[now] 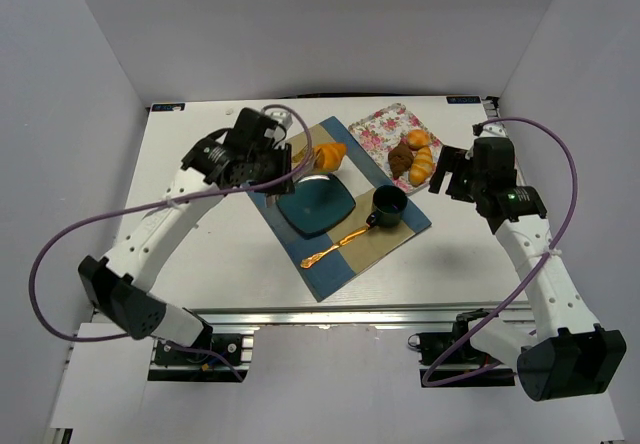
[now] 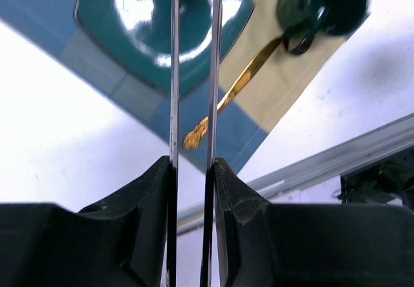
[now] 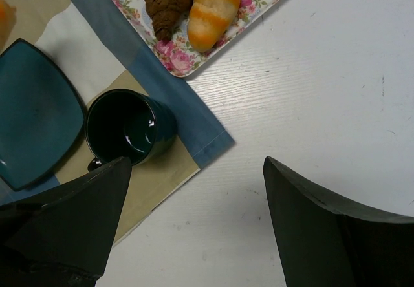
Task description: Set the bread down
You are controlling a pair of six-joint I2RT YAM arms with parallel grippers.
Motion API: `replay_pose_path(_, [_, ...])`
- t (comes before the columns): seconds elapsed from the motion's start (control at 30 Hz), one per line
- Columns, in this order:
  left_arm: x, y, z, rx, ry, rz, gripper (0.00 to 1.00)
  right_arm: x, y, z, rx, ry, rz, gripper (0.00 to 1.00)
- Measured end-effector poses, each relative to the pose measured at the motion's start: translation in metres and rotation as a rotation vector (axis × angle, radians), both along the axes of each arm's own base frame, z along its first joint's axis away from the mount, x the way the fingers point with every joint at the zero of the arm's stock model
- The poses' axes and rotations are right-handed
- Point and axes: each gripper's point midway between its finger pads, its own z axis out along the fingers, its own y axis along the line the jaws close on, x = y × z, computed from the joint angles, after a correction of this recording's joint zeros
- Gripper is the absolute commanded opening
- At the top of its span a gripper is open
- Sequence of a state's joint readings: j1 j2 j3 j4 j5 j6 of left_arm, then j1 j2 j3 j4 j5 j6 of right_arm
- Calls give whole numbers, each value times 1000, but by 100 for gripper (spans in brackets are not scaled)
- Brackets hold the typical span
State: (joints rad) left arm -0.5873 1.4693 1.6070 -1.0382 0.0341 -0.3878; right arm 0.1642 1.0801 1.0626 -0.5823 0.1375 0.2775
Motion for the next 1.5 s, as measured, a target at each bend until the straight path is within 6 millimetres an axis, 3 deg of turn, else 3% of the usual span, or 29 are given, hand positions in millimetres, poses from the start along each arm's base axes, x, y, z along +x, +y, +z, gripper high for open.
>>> replay_pose_path(0.13, [-21, 14, -20, 16, 43, 23, 1, 1, 1, 0, 1, -2, 4, 89])
replay_pose_path(0.4, [-36, 25, -58, 52, 105, 38, 2, 2, 2, 0, 5, -1, 8, 89])
replay_pose_path(0.53, [-45, 31, -82, 87, 154, 40, 14, 2, 2, 0, 5, -1, 8, 89])
replay_pose_path(0.57, [-47, 33, -86, 96, 164, 42, 24, 2, 2, 0, 5, -1, 8, 89])
replay_pose_path(0.63, [-50, 37, -91, 116, 176, 48, 34, 2, 2, 0, 5, -1, 8, 89])
replay_pose_path(0.83, [-51, 44, -84, 133, 158, 65, 43, 2, 3, 1, 10, -4, 10, 89])
replay_pose_path(1.03, [-48, 43, -65, 103, 114, 78, 56, 3, 3, -1, 10, 2, 12, 89])
replay_pose_path(1.2, [-46, 42, -59, 93, 103, 80, 56, 7, 6, -7, 12, 21, 19, 89])
replay_pose_path(1.3, [-45, 49, -52, 118, 92, 110, 48, 7, 7, -10, 15, 31, 25, 89])
replay_pose_path(1.5, [-16, 81, -10, 173, -73, 319, 51, 8, 9, -12, 20, 38, 32, 89])
